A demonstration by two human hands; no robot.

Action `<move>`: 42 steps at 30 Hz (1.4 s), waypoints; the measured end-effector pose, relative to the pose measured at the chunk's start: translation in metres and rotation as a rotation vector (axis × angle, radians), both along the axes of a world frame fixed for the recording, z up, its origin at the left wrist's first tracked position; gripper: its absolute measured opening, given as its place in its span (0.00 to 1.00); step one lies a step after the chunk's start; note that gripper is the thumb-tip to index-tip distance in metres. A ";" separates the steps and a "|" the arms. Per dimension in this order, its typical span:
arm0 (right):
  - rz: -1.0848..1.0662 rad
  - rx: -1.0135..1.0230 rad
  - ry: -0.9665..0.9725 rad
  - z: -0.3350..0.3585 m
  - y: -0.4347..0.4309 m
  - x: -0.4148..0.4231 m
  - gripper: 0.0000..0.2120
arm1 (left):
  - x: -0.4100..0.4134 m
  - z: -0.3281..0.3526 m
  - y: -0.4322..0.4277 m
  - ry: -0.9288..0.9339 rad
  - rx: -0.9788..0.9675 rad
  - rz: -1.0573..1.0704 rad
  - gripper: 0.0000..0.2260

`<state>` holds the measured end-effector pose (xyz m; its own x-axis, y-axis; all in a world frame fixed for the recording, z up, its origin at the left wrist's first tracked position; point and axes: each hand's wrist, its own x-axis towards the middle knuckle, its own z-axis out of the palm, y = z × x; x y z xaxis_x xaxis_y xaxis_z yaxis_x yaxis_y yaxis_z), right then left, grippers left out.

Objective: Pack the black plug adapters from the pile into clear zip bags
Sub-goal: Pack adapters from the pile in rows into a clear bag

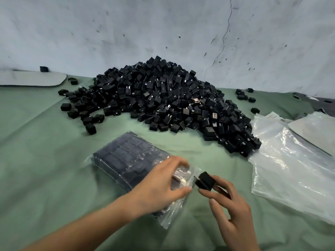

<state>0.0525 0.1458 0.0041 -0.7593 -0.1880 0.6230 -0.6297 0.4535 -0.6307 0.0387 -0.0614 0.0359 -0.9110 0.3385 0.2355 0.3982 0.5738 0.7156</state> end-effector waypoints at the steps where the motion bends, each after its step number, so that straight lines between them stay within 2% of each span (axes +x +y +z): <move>1: -0.038 -0.005 -0.037 -0.005 0.005 -0.001 0.14 | 0.004 -0.006 0.003 0.092 -0.230 0.042 0.23; 3: -0.059 0.009 -0.109 -0.015 0.010 0.000 0.15 | 0.010 -0.015 0.012 0.188 -0.585 0.048 0.26; 5: -0.038 0.049 -0.140 -0.024 0.010 0.002 0.14 | 0.010 -0.017 0.019 0.223 -0.682 0.085 0.23; 11: 0.036 0.086 -0.169 -0.035 -0.015 -0.005 0.15 | 0.012 -0.009 0.024 0.245 -0.682 0.174 0.16; 13: 0.062 0.120 -0.180 -0.037 -0.026 -0.012 0.12 | 0.013 -0.006 0.026 0.240 -0.683 0.168 0.17; 17: 0.147 0.187 -0.218 -0.038 -0.047 -0.025 0.17 | 0.013 -0.007 0.026 0.177 -0.620 0.171 0.19; 20: 0.090 0.372 -0.098 -0.038 -0.063 -0.032 0.24 | 0.016 -0.006 0.024 0.214 -0.584 0.141 0.19; 22: 0.086 0.505 -0.140 -0.037 -0.069 -0.034 0.27 | 0.016 -0.003 0.016 0.246 -0.548 0.143 0.24; 24: 0.149 0.537 -0.223 -0.040 -0.065 -0.035 0.25 | 0.004 0.001 -0.007 0.206 -0.540 0.217 0.31; 27: 0.148 0.622 -0.194 -0.048 -0.048 -0.034 0.17 | -0.028 -0.001 -0.062 0.047 -0.619 0.396 0.30; 31: 0.197 0.651 -0.238 -0.040 -0.050 -0.040 0.15 | -0.053 -0.022 -0.102 -0.154 -0.725 0.423 0.33; 34: 0.214 0.645 -0.279 -0.032 -0.056 -0.045 0.15 | -0.056 -0.039 -0.103 -0.154 -0.754 0.410 0.34; 39: 0.145 0.744 -0.264 -0.031 -0.070 -0.050 0.21 | -0.057 -0.045 -0.105 -0.149 -0.777 0.418 0.34; 42: 0.134 0.819 -0.237 -0.028 -0.083 -0.053 0.21 | -0.057 -0.045 -0.104 -0.145 -0.784 0.418 0.34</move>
<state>0.0000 0.0631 -0.0243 -0.7915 -0.6059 0.0798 -0.6034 0.7543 -0.2586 -0.0183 -0.1653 -0.0093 -0.9987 -0.0120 -0.0503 -0.0162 0.9963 0.0845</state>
